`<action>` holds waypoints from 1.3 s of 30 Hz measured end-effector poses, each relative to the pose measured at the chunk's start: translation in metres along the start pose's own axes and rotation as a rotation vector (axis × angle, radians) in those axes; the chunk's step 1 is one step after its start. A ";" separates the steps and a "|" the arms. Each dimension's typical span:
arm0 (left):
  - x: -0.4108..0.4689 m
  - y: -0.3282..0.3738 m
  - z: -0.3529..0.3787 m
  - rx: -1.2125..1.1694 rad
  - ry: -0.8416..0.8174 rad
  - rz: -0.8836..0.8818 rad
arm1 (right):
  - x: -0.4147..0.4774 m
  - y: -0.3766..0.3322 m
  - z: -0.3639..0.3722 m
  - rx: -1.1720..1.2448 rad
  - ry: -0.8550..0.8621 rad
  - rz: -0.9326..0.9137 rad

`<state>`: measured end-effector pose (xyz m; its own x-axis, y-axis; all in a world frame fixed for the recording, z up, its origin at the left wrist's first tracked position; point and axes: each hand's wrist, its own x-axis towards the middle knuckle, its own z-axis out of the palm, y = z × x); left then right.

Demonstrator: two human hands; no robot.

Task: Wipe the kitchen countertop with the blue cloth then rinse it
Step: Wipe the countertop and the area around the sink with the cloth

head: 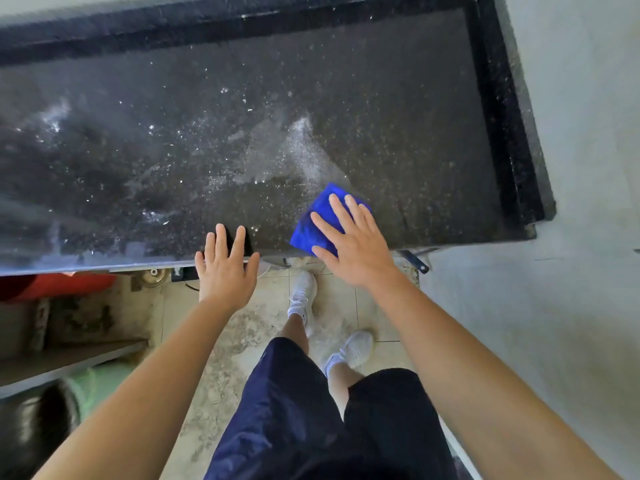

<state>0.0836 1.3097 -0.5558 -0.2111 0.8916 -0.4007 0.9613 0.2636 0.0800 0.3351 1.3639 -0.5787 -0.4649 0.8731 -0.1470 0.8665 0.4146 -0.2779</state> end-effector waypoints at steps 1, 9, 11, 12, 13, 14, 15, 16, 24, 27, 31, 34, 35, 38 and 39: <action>-0.001 0.000 -0.001 -0.003 -0.007 -0.006 | -0.004 0.020 -0.004 -0.026 0.010 -0.008; -0.002 0.000 0.004 -0.015 0.015 0.013 | -0.042 0.138 -0.031 -0.014 0.063 0.598; -0.003 -0.007 0.004 -0.018 0.035 0.054 | -0.033 0.101 -0.021 0.019 0.136 0.697; -0.003 -0.011 0.003 -0.026 0.046 0.079 | -0.028 0.075 -0.013 0.015 0.157 0.685; -0.003 -0.017 0.002 -0.035 0.055 0.100 | -0.021 0.046 -0.004 0.007 0.163 0.620; -0.002 -0.024 0.000 -0.037 0.060 0.117 | -0.014 0.017 0.004 0.001 0.164 0.525; -0.001 -0.032 -0.002 -0.032 0.060 0.125 | -0.005 -0.012 0.012 -0.002 0.159 0.427; 0.001 -0.042 -0.004 -0.028 0.054 0.119 | 0.005 -0.042 0.017 0.000 0.140 0.344; 0.024 -0.124 -0.040 0.041 0.067 0.002 | 0.087 -0.148 0.030 -0.041 0.006 -0.047; 0.047 -0.121 -0.052 0.034 0.056 0.047 | 0.077 -0.098 0.020 -0.042 0.046 -0.024; 0.075 -0.098 -0.058 -0.015 0.069 0.144 | 0.047 0.014 -0.004 -0.101 0.118 0.418; 0.091 -0.091 -0.055 0.015 0.058 0.232 | 0.040 0.060 -0.026 -0.087 0.068 0.652; 0.095 -0.093 -0.053 0.039 0.061 0.252 | 0.048 0.058 -0.028 -0.063 0.068 0.730; 0.103 -0.102 -0.048 0.103 0.059 0.299 | 0.087 0.014 -0.019 -0.037 0.139 0.825; 0.104 -0.105 -0.047 0.118 0.059 0.315 | 0.102 -0.007 -0.013 -0.050 0.146 0.765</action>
<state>-0.0474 1.3922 -0.5625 0.0931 0.9431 -0.3191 0.9940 -0.0696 0.0843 0.2840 1.4536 -0.5797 0.2911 0.9444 -0.1527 0.9453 -0.3085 -0.1061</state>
